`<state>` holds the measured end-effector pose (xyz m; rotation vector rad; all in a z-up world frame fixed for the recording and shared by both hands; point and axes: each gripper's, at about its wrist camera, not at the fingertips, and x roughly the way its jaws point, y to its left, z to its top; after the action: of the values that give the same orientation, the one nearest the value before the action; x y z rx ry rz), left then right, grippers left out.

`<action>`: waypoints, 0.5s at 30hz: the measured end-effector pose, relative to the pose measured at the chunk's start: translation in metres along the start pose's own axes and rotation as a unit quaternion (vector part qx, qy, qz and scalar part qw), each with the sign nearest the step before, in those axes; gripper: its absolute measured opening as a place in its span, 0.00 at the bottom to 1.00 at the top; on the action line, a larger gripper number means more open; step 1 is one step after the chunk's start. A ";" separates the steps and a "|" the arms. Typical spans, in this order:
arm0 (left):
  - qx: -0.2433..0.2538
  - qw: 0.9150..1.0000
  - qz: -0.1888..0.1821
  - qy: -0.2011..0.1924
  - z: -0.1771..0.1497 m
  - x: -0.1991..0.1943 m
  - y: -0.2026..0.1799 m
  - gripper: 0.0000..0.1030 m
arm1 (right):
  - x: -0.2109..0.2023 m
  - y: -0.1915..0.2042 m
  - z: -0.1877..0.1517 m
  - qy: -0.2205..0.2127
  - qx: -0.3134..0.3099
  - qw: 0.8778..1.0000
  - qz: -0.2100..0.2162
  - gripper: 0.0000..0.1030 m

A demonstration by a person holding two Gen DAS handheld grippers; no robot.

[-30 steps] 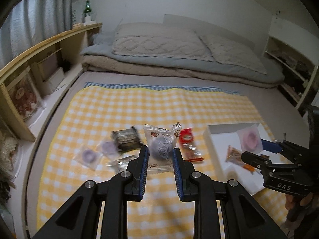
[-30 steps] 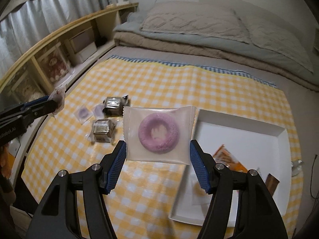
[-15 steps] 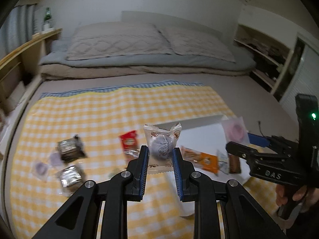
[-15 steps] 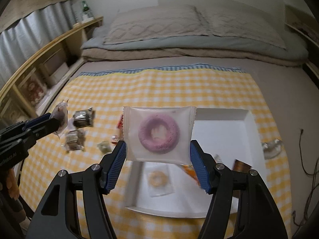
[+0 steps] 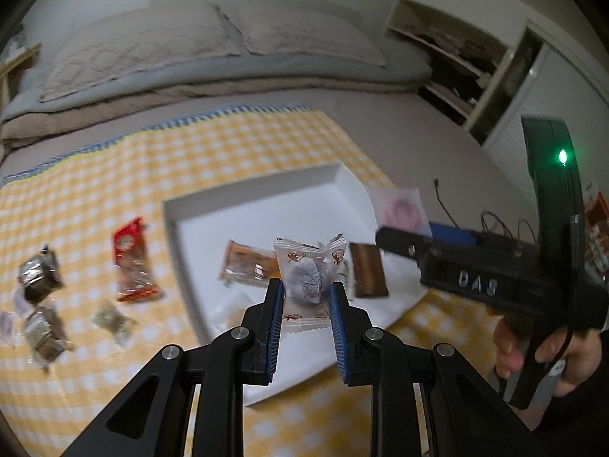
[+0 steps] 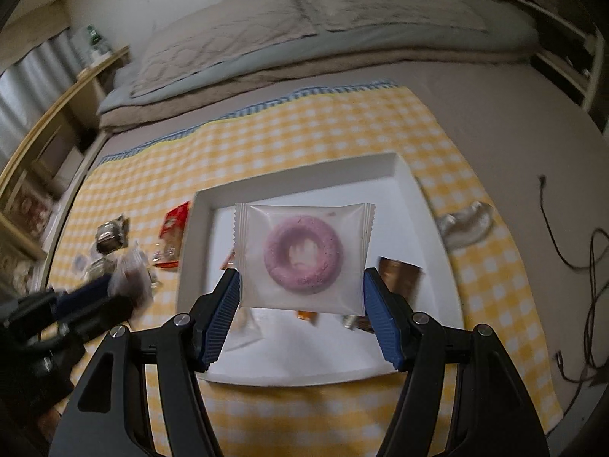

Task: Organize snacks
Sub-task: 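Lift both packets and carry them over the white tray, then open both grippers to release the packets into the tray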

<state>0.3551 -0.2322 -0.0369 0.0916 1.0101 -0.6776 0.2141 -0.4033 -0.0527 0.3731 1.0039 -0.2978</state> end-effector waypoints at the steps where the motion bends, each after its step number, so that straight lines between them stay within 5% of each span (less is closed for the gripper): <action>1: 0.005 1.000 -0.001 0.005 0.001 0.007 -0.003 0.23 | 0.001 -0.004 0.000 0.001 0.005 1.000 -0.003 0.64; 15: 0.049 0.997 0.005 0.057 0.024 0.115 -0.017 0.23 | 0.046 -0.032 0.022 0.000 0.030 0.999 -0.016 0.66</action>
<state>0.4033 -0.3105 -0.1127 0.2240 1.0852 -0.7188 0.2413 -0.4448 -0.0872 0.4120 1.0031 -0.3579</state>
